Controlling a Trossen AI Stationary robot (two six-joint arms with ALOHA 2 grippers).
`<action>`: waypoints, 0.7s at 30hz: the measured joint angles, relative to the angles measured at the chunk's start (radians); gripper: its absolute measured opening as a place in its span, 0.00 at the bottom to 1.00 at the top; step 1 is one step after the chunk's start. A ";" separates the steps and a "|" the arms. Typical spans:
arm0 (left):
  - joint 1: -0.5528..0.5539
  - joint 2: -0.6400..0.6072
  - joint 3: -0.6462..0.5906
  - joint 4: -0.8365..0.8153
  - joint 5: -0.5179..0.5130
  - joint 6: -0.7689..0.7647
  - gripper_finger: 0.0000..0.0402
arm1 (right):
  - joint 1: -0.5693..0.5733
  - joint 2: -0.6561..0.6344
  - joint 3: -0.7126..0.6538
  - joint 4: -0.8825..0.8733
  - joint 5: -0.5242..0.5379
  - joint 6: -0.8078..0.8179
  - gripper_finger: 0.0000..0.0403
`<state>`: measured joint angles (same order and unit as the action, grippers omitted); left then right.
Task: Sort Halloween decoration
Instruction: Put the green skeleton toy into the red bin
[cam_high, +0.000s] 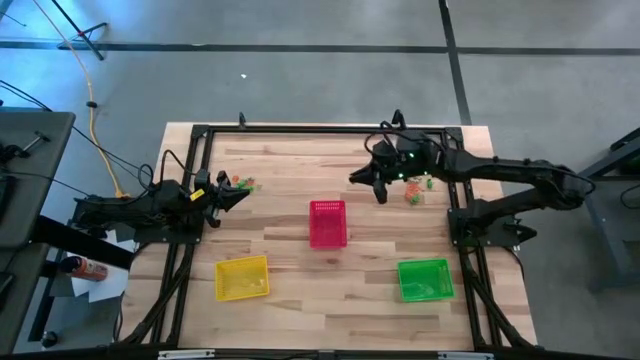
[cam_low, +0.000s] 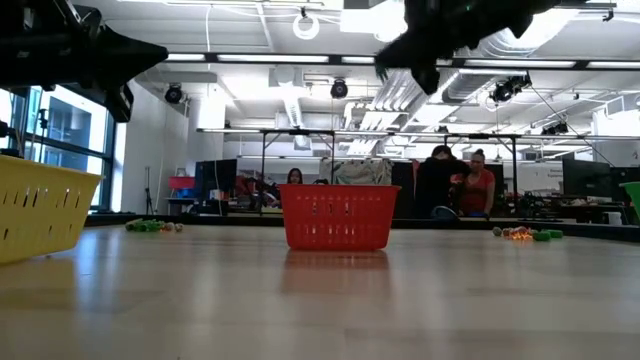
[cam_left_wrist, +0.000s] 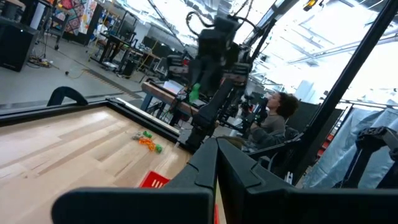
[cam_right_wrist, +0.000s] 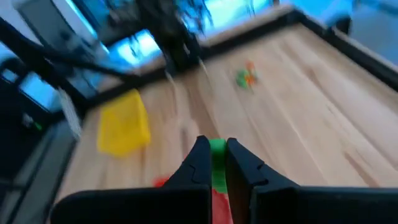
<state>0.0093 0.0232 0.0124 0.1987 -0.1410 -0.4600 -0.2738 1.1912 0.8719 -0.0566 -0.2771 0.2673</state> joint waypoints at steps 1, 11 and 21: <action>0.000 0.000 0.000 0.000 0.000 0.000 0.00 | 0.020 0.001 -0.008 0.043 0.017 0.013 0.01; 0.000 0.000 0.000 0.000 0.000 0.000 0.00 | 0.125 0.006 -0.020 0.226 0.116 -0.083 0.01; 0.000 0.000 0.000 0.000 0.000 0.000 0.00 | 0.125 0.006 -0.020 0.227 0.116 -0.084 0.01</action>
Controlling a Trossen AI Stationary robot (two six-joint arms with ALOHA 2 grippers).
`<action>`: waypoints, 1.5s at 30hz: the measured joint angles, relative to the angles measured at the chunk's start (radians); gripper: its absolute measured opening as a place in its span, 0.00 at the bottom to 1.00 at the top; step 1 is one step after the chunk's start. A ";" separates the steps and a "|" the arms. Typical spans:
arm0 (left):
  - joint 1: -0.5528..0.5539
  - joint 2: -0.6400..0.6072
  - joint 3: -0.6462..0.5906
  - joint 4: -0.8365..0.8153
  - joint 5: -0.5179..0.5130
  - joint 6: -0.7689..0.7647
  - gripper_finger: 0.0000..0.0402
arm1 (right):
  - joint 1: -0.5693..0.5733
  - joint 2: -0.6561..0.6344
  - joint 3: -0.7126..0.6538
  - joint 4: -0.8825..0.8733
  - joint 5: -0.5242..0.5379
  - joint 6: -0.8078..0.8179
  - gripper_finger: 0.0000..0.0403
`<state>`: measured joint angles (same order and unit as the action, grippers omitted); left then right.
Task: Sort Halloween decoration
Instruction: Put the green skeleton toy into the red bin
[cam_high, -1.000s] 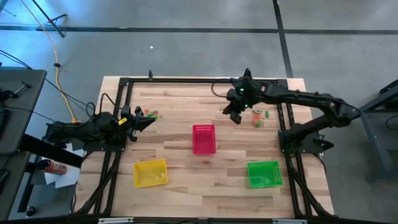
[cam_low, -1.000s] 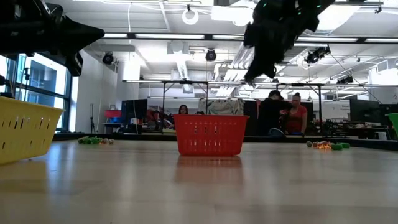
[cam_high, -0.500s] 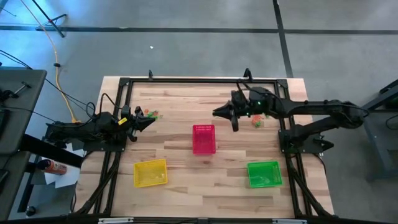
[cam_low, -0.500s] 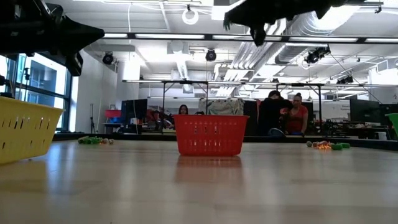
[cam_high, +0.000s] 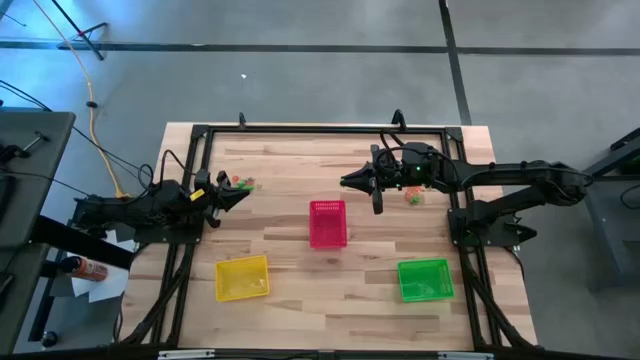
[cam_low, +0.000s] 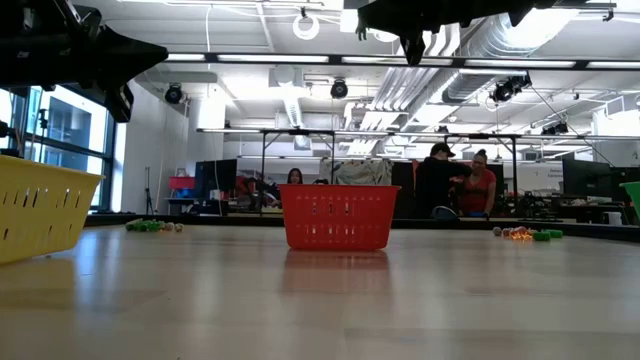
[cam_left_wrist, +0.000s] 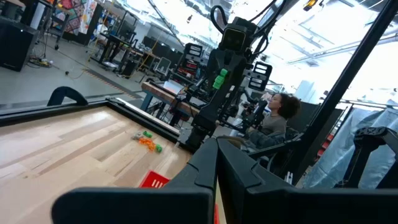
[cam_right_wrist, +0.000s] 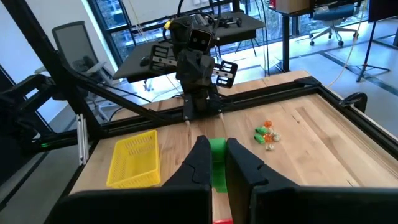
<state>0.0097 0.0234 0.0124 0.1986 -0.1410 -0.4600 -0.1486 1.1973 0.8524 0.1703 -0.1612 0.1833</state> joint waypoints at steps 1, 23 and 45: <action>0.000 0.000 0.000 0.000 0.000 0.000 0.00 | 0.000 0.000 0.000 0.000 0.000 0.001 0.01; 0.000 0.000 0.000 0.000 0.000 0.000 0.00 | 0.001 0.000 0.000 -0.002 -0.068 0.019 0.01; 0.000 0.000 0.000 -0.001 0.000 0.000 0.00 | 0.092 0.384 0.130 -0.230 -0.077 -0.234 0.10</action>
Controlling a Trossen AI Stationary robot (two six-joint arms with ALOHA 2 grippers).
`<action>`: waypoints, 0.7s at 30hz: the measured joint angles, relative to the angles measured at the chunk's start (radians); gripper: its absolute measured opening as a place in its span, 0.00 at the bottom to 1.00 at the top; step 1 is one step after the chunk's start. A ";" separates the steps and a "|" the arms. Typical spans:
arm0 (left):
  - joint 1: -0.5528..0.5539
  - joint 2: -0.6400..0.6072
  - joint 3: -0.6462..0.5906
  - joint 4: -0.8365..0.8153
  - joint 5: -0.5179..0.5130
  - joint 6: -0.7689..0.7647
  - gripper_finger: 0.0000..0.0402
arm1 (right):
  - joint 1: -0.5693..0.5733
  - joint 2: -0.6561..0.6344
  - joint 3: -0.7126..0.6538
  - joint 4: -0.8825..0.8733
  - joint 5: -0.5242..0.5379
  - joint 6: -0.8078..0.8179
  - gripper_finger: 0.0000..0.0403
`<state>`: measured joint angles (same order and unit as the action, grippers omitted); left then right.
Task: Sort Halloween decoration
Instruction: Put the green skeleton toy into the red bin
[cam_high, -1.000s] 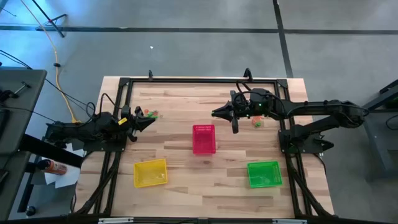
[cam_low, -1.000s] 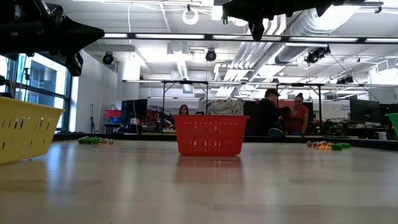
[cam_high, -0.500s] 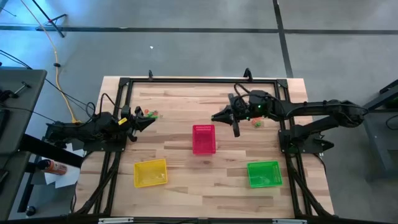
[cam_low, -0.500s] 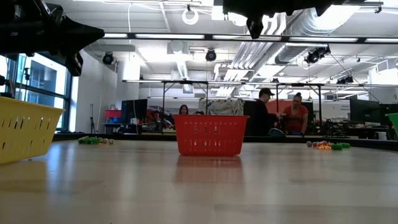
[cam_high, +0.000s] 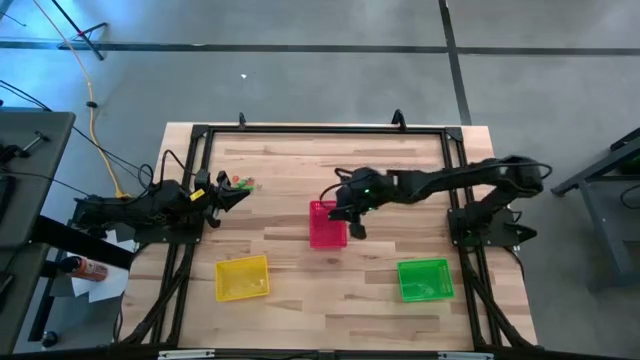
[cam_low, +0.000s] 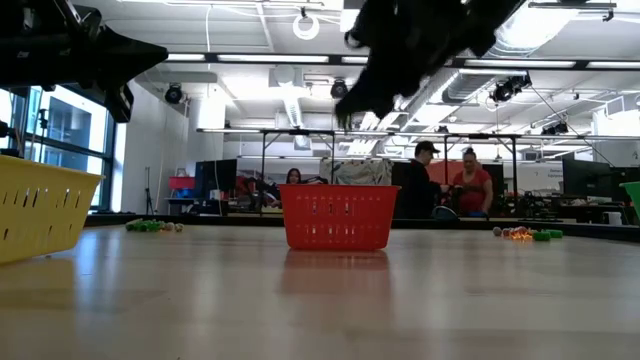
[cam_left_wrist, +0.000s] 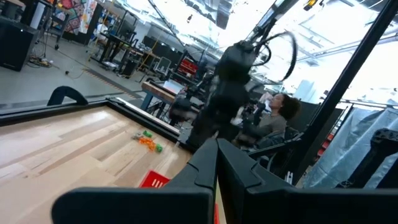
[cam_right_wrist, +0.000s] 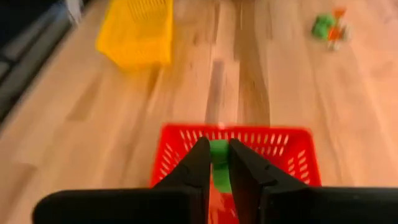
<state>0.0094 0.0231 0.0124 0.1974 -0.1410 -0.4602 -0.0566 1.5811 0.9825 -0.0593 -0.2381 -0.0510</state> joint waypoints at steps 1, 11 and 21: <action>0.000 0.000 0.000 0.000 0.000 0.000 0.00 | 0.000 0.022 0.000 0.000 0.001 -0.013 0.11; 0.000 0.000 0.000 0.000 0.000 0.000 0.00 | 0.005 0.180 0.000 0.028 0.028 -0.045 0.15; 0.000 0.000 0.000 0.000 0.000 0.000 0.00 | 0.005 0.181 0.026 -0.012 0.063 -0.058 0.44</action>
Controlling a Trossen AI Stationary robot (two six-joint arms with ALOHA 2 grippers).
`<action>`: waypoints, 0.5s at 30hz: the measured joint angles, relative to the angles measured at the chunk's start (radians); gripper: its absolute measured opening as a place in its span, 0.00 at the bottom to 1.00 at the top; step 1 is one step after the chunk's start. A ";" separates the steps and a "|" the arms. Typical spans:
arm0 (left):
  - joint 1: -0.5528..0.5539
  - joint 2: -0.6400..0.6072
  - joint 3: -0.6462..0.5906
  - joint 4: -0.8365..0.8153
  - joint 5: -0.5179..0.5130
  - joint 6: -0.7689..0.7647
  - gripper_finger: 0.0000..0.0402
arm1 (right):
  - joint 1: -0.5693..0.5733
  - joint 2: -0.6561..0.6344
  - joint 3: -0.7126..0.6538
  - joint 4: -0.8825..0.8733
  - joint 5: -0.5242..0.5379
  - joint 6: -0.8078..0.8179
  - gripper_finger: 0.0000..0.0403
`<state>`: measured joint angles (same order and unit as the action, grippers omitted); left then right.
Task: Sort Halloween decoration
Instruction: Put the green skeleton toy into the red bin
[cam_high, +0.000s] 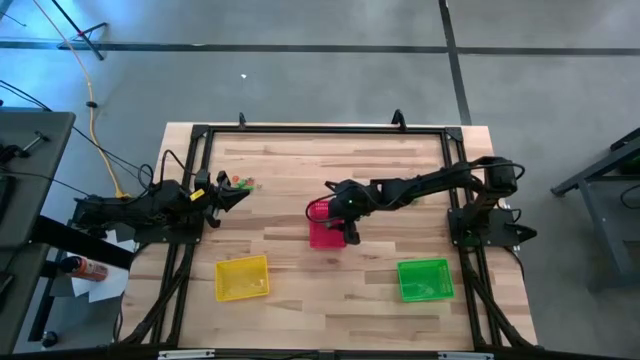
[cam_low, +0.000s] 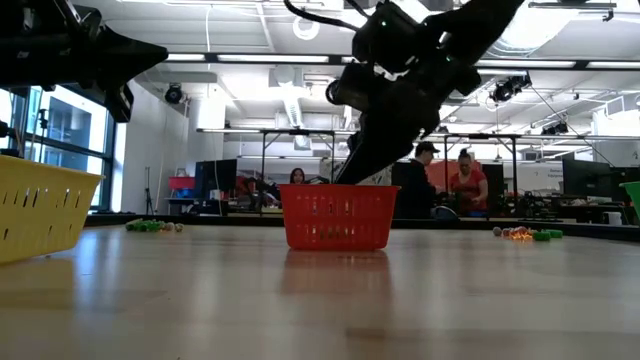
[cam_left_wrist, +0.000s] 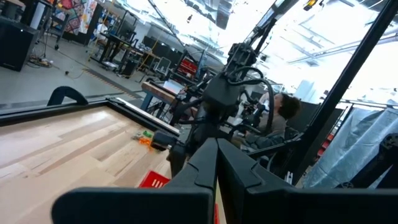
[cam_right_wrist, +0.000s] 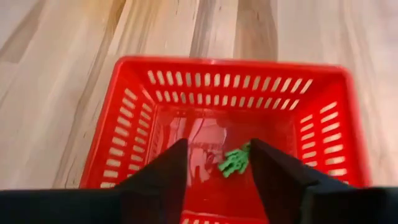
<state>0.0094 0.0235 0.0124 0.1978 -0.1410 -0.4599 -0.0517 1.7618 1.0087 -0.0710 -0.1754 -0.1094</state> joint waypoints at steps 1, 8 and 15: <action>0.000 0.000 0.000 0.000 0.000 0.000 0.00 | 0.000 0.000 0.019 -0.020 0.010 -0.005 0.47; 0.000 0.000 0.000 0.000 0.000 0.000 0.00 | -0.024 -0.007 0.264 -0.329 0.016 -0.106 0.60; 0.000 0.000 0.000 0.000 0.000 0.000 0.00 | -0.100 -0.026 0.474 -0.718 0.051 -0.188 0.59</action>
<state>0.0096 0.0233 0.0124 0.1978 -0.1410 -0.4600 -0.1517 1.7354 1.4826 -0.7892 -0.1244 -0.2970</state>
